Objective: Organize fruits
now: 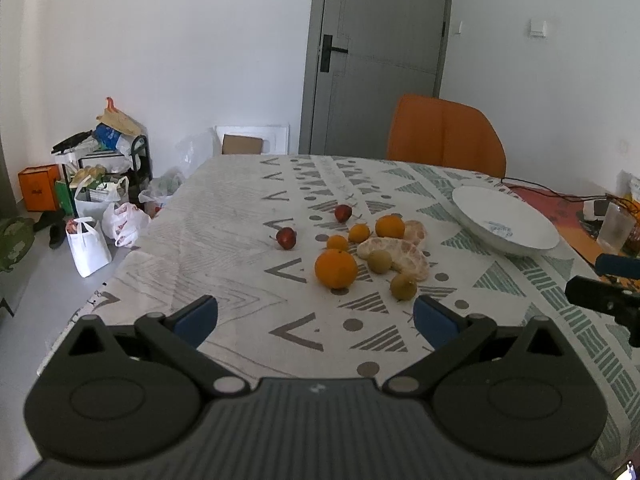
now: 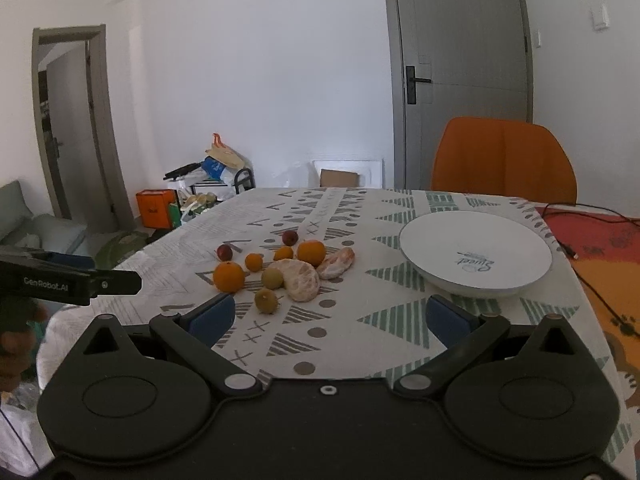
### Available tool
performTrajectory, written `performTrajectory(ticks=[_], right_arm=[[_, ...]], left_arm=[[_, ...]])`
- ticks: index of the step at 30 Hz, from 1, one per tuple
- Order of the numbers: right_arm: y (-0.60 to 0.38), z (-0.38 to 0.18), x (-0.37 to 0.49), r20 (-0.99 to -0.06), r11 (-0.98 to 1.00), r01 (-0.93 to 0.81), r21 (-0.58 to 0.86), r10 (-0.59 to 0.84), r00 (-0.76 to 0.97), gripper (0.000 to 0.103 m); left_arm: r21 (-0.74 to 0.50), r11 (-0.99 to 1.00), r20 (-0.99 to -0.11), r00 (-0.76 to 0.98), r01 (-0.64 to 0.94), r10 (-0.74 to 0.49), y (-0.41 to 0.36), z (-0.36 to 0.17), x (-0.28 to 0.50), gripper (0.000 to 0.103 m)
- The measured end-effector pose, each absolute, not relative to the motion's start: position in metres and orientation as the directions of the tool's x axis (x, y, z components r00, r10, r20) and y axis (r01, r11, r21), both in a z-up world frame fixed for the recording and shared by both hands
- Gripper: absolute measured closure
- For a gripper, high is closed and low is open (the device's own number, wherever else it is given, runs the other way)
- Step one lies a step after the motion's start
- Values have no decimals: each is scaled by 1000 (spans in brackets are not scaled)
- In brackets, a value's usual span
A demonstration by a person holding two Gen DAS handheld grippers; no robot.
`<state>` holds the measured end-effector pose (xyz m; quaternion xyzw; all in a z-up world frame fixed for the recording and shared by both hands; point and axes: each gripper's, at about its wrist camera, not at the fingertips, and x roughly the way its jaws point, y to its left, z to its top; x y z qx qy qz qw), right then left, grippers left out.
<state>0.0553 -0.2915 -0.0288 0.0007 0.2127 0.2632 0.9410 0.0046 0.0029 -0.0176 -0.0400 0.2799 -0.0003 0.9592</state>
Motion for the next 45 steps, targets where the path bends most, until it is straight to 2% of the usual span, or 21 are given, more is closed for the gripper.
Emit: performTrajectory(ticks=[7,12,19,21,23,27,31,38,41,43,44,45], right_arm=[[-283,-31,71,-397,876,-476,85,468,790,0],[-278,-35,91,-421,870,-477,125,482,769,0],[-272,-43,107,-436,856,-491,163,509,742,1],[-270,-46,111,-449,846,-504,173,523,724,4],[-266,-50,114,-464,841,-511,176,529,711,11],[-260,-58,121,-470,845,-501,185,524,710,13],[-256,-65,131,-491,839,-498,219,535,688,23],[-237,-74,141,-505,827,-517,222,551,664,23],[-229,-76,143,-509,822,-523,226,557,656,23],[-223,-76,144,-512,813,-537,226,567,645,23],[-220,-76,143,-514,809,-544,223,572,639,23],[-217,-76,143,-516,805,-550,220,575,635,23]], left_arm=[[-95,995,-554,831,-11,-44,8,-30,23,0],[-148,989,-565,823,-26,-63,18,-38,40,2],[-145,989,-561,824,-1,-82,14,-41,62,2],[-145,989,-562,823,1,-83,13,-43,68,4],[-153,988,-571,816,7,-94,12,-46,75,7],[-163,986,-592,798,21,-115,11,-54,88,12],[-164,986,-612,781,31,-126,12,-62,101,19],[-165,985,-625,768,48,-142,18,-70,122,24],[-167,984,-630,761,61,-154,18,-74,129,35],[-156,985,-621,769,70,-153,15,-74,132,46],[-160,984,-619,769,75,-159,15,-75,133,58],[-167,983,-618,769,71,-160,16,-74,133,61]])
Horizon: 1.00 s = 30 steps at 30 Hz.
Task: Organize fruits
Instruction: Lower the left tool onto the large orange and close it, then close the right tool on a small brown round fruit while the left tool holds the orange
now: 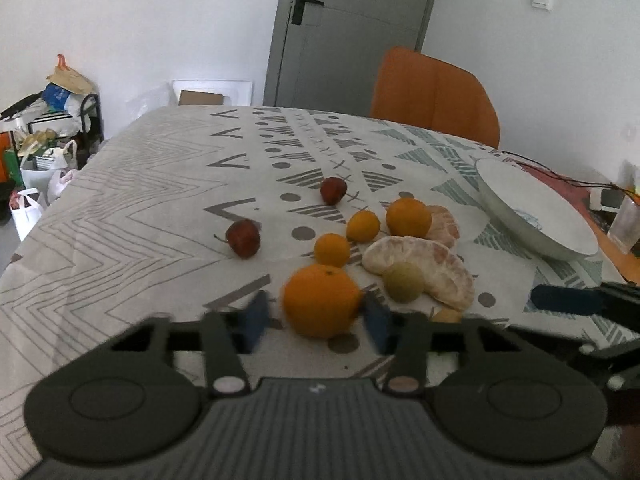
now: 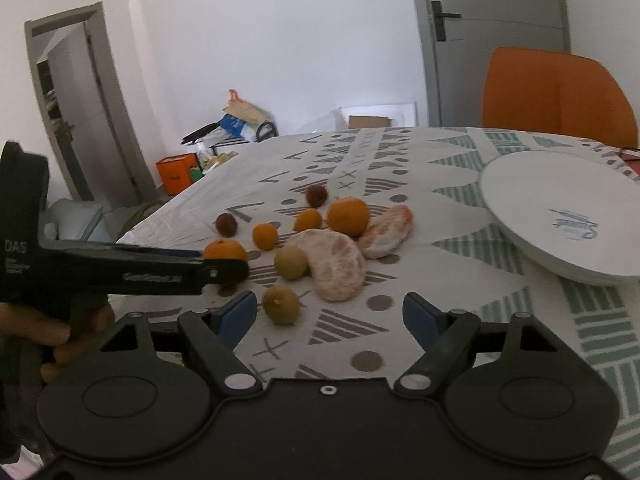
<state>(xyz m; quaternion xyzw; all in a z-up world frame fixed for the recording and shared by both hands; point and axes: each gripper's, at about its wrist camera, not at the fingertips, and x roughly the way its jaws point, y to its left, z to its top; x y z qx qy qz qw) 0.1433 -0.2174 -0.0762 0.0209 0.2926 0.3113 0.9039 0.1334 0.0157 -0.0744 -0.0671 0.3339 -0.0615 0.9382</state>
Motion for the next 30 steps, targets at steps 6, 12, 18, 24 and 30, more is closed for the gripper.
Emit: performTrajectory(ticks=[6,12,18,24,30], right_arm=[[-202,-79,148,-530,785,-575,231,597,602,26],[-184,-83,153,-545,765,-595,247,617,568,31],[-158,-86,154,-578,774,-610,171,580,574,33],[-154,-80,162,-572,758,-615,217,609,549,79],[-172,-67,162,-522,777,-585,231,607,599,79]], left_arm=[[-190,981,-618,771,40,-152,29,-74,124,62],[-201,979,-615,781,-23,-108,45,-71,112,62],[-196,979,-605,794,-64,-69,59,-69,100,62],[-213,973,-588,807,-92,-52,68,-66,91,62],[-219,973,-572,818,-75,-66,66,-62,91,62]])
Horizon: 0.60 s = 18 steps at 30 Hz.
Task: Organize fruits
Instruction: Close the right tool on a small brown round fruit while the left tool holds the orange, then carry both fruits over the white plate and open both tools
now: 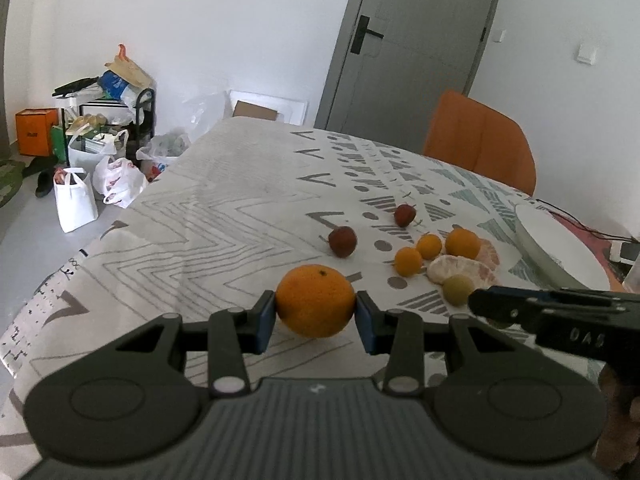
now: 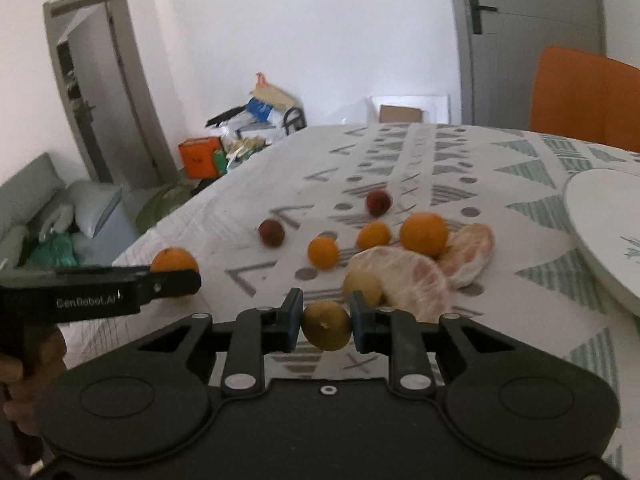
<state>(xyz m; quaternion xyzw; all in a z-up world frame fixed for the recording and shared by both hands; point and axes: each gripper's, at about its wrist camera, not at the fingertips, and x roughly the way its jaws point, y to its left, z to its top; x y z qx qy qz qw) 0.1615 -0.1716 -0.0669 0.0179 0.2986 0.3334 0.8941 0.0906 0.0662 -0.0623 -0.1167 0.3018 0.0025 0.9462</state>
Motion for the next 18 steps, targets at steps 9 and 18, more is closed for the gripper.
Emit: performTrajectory(ticks=[9,18], right_arm=[[-220,-63,165,-486,856,-465,226,513,708,79],[-268,-59,167,-464,912,-367,186,410,785,79]], left_arm=[[-199,979,-571,806,46,-154,33,-59,115,62],[-192,969,-583,775,158,-242,-14,-64,147,62]])
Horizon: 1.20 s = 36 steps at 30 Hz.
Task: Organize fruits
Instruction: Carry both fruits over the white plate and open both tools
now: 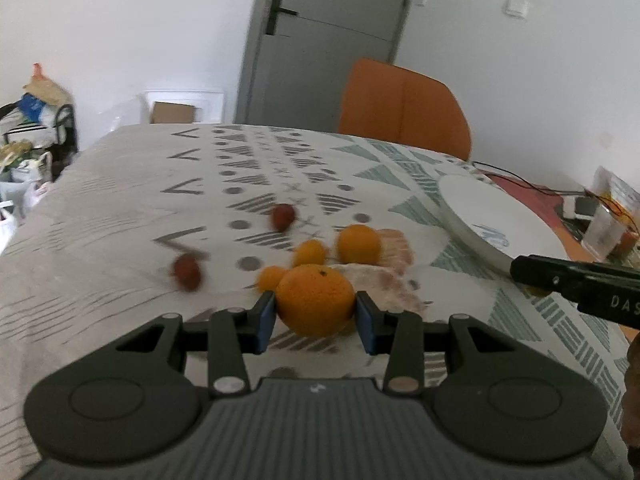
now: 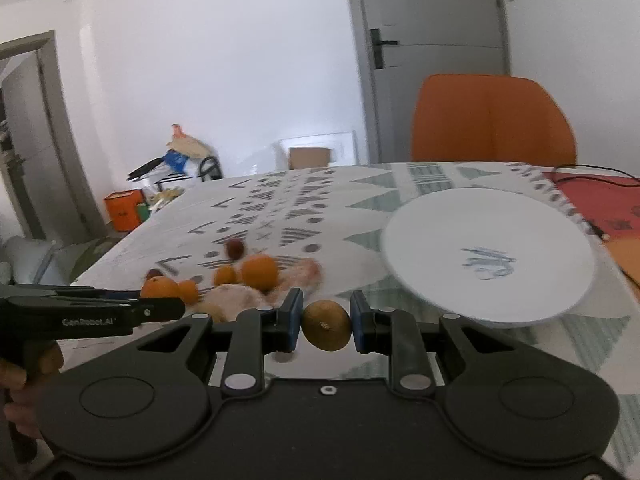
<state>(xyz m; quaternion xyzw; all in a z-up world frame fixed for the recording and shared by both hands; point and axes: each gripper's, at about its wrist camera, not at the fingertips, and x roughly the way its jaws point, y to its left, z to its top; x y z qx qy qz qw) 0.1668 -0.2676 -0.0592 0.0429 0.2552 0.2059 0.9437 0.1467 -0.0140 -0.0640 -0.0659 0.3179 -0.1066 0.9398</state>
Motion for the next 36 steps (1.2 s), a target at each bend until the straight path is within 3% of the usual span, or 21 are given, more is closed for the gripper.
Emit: performTrajectory(ticks=[31,36], right_arm=[[-368,-77,207,-392,936,-229,266,322,861,79],[-374,-85,210,-376,932,-194,305,306,875,74]], left_arm=[[-95,937,-562,759,336,-329,-140,-36,214,62],[-58,927,-570,750,370,-336,-161,-33,222,62]])
